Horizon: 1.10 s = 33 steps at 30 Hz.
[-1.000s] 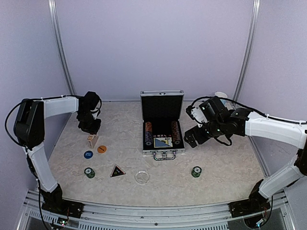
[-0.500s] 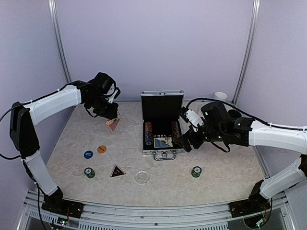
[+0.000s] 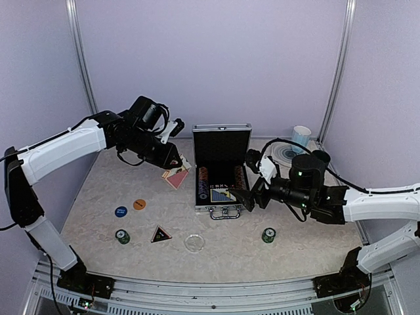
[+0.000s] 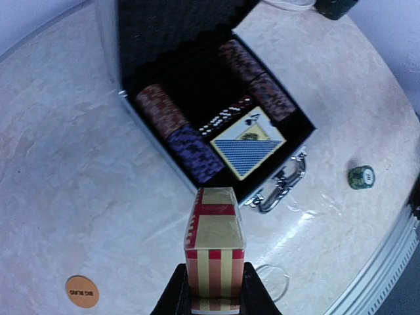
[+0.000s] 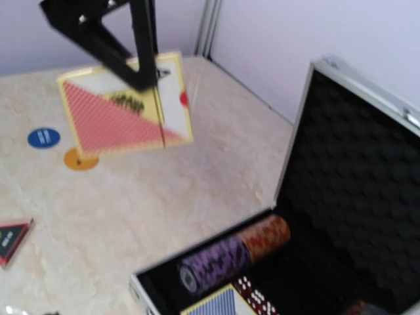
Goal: Pack up texas hold em set
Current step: Pass from the left arm to the right
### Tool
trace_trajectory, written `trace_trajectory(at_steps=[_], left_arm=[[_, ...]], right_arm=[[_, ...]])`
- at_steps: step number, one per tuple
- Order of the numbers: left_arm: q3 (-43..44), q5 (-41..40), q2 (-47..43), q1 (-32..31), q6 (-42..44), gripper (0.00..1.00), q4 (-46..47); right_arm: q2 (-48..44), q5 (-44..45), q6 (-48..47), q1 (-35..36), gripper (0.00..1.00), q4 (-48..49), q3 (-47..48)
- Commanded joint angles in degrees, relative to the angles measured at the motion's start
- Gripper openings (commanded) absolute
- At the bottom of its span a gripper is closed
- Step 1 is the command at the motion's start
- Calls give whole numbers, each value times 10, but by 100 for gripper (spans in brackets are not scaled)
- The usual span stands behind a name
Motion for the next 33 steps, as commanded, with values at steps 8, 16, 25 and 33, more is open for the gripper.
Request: trace_trajectory(at_steps=[8, 16, 25, 33], left_arm=[[-9, 140, -19, -72, 60, 10, 80], [-11, 198, -15, -92, 102, 10, 95], [-10, 241, -12, -124, 141, 10, 97], [-10, 270, -12, -147, 168, 10, 101]], right_arm=[[39, -121, 50, 6, 98, -116, 114], [-23, -256, 141, -48, 94, -71, 49], [-21, -351, 154, -82, 90, -98, 57], [11, -439, 156, -89, 82, -109, 80]])
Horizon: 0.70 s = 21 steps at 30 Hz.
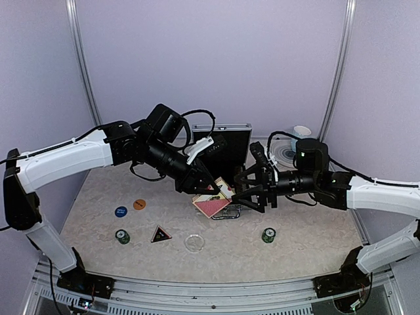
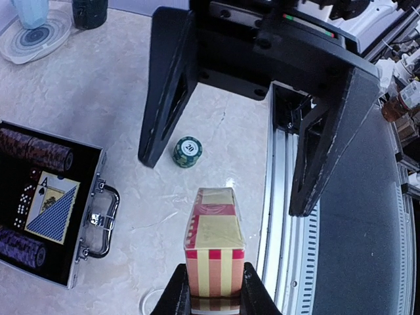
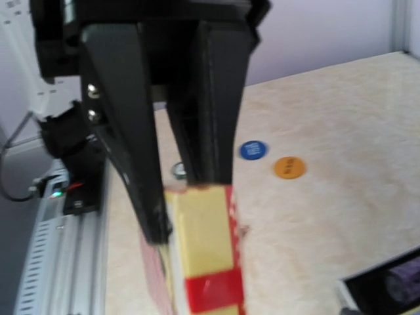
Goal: Pack up texas hold em set
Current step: Pass from the left arm to the right
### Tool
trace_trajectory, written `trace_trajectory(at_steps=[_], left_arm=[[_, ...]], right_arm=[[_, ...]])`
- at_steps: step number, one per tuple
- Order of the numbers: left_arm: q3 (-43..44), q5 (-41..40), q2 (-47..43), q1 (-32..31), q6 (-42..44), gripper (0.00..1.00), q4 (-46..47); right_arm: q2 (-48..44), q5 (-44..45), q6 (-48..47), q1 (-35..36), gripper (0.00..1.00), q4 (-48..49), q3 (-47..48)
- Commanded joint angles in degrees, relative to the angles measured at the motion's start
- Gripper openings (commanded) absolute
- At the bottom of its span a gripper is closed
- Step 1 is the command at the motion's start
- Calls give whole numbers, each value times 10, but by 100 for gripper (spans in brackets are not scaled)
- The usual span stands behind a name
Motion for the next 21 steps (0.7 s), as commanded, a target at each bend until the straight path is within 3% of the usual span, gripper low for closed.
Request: trace_trajectory(at_steps=[1, 8, 21], left_arm=[[3, 37, -3, -13, 25, 10, 27], [3, 49, 2, -16, 31, 10, 28], [3, 51, 4, -15, 36, 10, 25]], right_arm=[[20, -69, 6, -6, 81, -17, 26], [47, -110, -5, -6, 65, -41, 45], [55, -153, -25, -7, 51, -61, 44]])
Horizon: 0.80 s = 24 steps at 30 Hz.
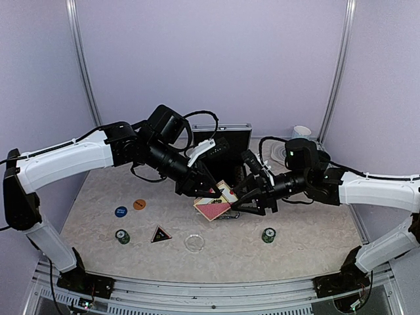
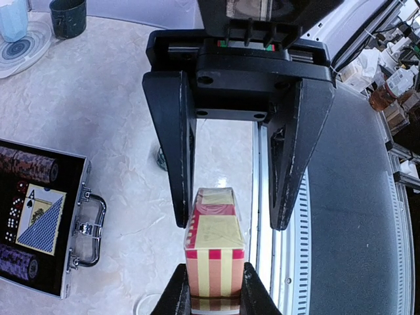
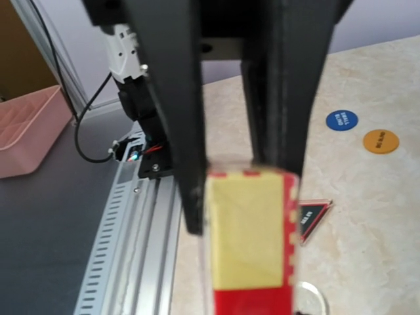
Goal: Pack up texas hold em set
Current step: Pass from the left arm to the right
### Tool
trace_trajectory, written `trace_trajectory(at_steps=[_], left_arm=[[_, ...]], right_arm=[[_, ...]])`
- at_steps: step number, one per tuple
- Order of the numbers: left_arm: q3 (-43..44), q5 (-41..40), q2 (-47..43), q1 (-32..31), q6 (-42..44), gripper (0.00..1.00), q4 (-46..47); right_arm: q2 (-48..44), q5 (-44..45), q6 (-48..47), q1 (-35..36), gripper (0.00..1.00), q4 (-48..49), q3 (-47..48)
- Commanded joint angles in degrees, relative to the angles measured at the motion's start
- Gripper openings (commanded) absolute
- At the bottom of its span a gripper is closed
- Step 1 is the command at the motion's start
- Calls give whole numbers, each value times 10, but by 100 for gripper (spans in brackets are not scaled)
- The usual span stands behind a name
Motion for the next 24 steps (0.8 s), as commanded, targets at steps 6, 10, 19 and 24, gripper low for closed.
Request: trace_trajectory(at_steps=[6, 10, 19, 24], left_arm=[[6, 24, 4, -4, 11, 10, 30], [9, 24, 7, -4, 11, 10, 29], [6, 21, 2, -4, 12, 10, 30], [6, 20, 3, -4, 13, 10, 30]], right_arm=[[4, -30, 13, -12, 47, 26, -8], [6, -39, 26, -16, 41, 46, -14], [15, -39, 31, -22, 39, 45, -20], [19, -42, 36, -26, 35, 52, -24]])
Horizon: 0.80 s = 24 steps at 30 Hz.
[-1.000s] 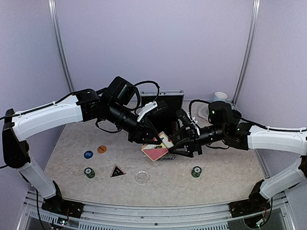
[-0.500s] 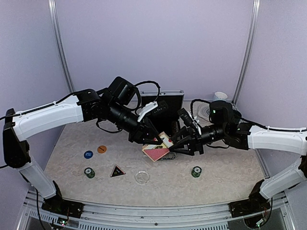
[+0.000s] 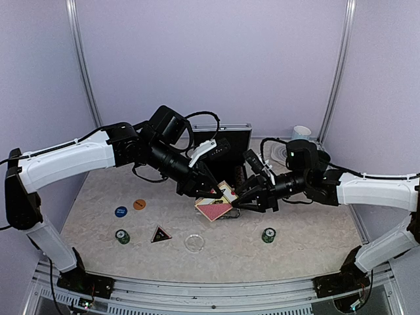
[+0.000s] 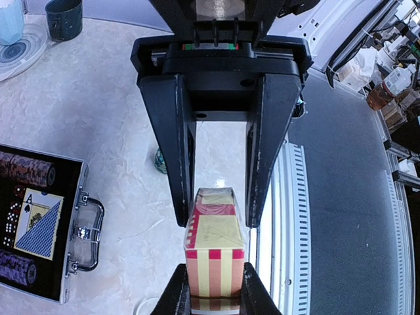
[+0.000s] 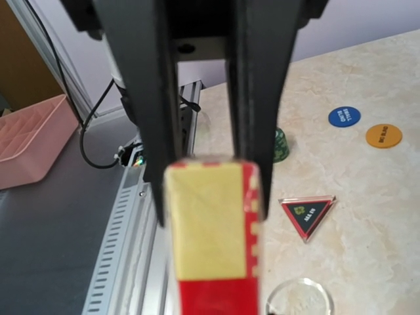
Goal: Pack up texas hold em set
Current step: Pass from the left arm to the right
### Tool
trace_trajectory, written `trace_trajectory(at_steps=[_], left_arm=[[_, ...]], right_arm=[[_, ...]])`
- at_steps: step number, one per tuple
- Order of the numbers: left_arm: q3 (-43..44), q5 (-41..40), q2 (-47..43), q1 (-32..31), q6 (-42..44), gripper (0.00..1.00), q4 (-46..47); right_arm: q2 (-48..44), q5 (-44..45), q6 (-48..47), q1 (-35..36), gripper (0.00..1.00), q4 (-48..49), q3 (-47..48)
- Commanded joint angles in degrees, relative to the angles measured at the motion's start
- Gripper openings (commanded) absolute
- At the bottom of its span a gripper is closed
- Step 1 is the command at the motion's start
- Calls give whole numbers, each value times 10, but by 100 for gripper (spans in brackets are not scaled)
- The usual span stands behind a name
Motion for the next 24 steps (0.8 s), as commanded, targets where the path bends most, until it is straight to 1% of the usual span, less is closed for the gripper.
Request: trace_trajectory(at_steps=[1, 5, 8, 11, 12, 13, 14, 16, 18, 21, 22, 23, 24], left_arm=[[6, 12, -3, -4, 11, 10, 23], [8, 11, -3, -4, 12, 10, 24], [8, 12, -3, -4, 12, 10, 23], [8, 8, -3, -4, 12, 11, 22], [8, 6, -2, -4, 12, 13, 22], [8, 2, -2, -4, 11, 17, 21], [8, 0, -2, -4, 11, 24, 21], [6, -6, -3, -4, 9, 40, 22], [4, -14, -6, -4, 6, 62, 25], [-8, -37, -16, -4, -4, 90, 36], [-13, -46, -19, -3, -10, 95, 42], [-20, -58, -25, -1, -17, 98, 50], [-29, -72, -34, 1, -25, 99, 61]], right_arm=[[8, -16, 11, -9, 33, 21, -11], [10, -19, 12, -11, 28, 20, -11], [11, -27, 15, -12, 20, 23, -10], [12, -38, 23, -12, 8, 32, -10], [14, -42, 26, -13, 3, 35, -10], [14, -47, 30, -13, 0, 37, -9], [15, -52, 33, -13, 0, 41, -9], [14, -59, 46, -13, 0, 53, -11], [12, -63, 58, -12, 0, 68, -15], [9, -56, 68, -13, 0, 76, -20], [8, -50, 71, -14, 0, 76, -20], [8, -42, 75, -13, 0, 75, -20], [8, -32, 78, -15, 0, 72, -21]])
